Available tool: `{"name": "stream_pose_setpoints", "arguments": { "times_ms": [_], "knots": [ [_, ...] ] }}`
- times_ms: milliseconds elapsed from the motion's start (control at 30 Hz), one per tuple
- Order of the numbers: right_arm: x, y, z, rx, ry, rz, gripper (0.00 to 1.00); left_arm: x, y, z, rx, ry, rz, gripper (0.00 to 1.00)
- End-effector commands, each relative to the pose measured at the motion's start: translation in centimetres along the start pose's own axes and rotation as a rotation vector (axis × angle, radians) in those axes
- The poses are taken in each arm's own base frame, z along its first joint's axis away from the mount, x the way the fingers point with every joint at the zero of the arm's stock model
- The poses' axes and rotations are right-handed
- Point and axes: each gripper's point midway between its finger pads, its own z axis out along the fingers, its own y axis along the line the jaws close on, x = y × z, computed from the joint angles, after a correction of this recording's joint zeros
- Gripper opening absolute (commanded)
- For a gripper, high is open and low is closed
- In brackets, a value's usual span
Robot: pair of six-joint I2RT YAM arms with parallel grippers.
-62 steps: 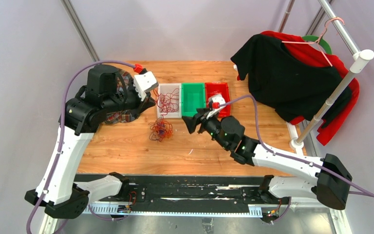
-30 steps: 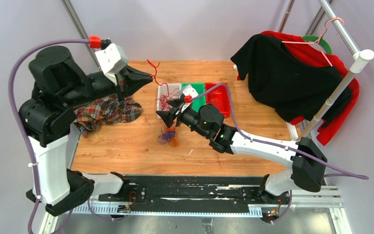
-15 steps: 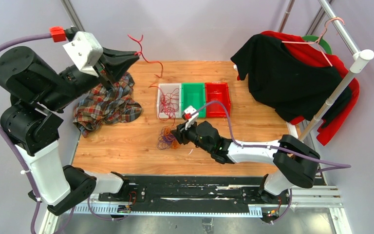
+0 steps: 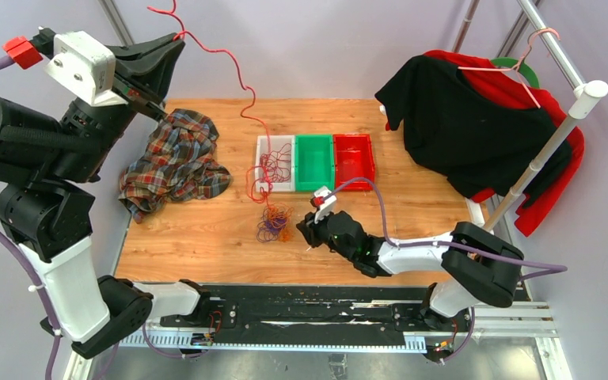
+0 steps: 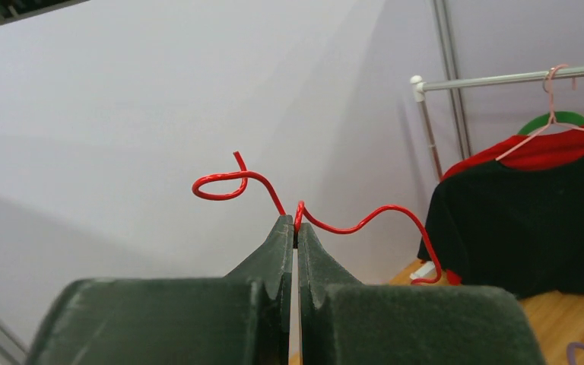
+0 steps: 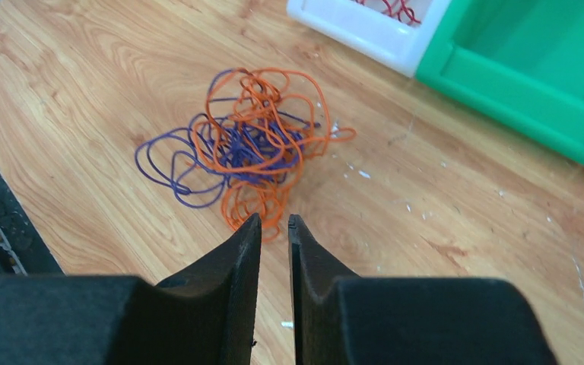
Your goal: Untangle the cables
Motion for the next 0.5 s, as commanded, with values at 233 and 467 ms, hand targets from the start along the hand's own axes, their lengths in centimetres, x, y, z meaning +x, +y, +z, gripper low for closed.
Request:
{"name": "stream_pose_setpoints", "arguments": {
  "times_ms": [233,467],
  "knots": [
    [-2.2,-2.1,-2.7,0.101,-0.092,0.026,0.21,9.1,0.2,3.3,-0.035,0.196,0.084,0.00],
    [-4.0,-3.8,-4.2,0.185,-0.132,0.008,0.19,17.0,-0.9,5.4,-0.014,0.342,0.110,0.01]
  ]
}}
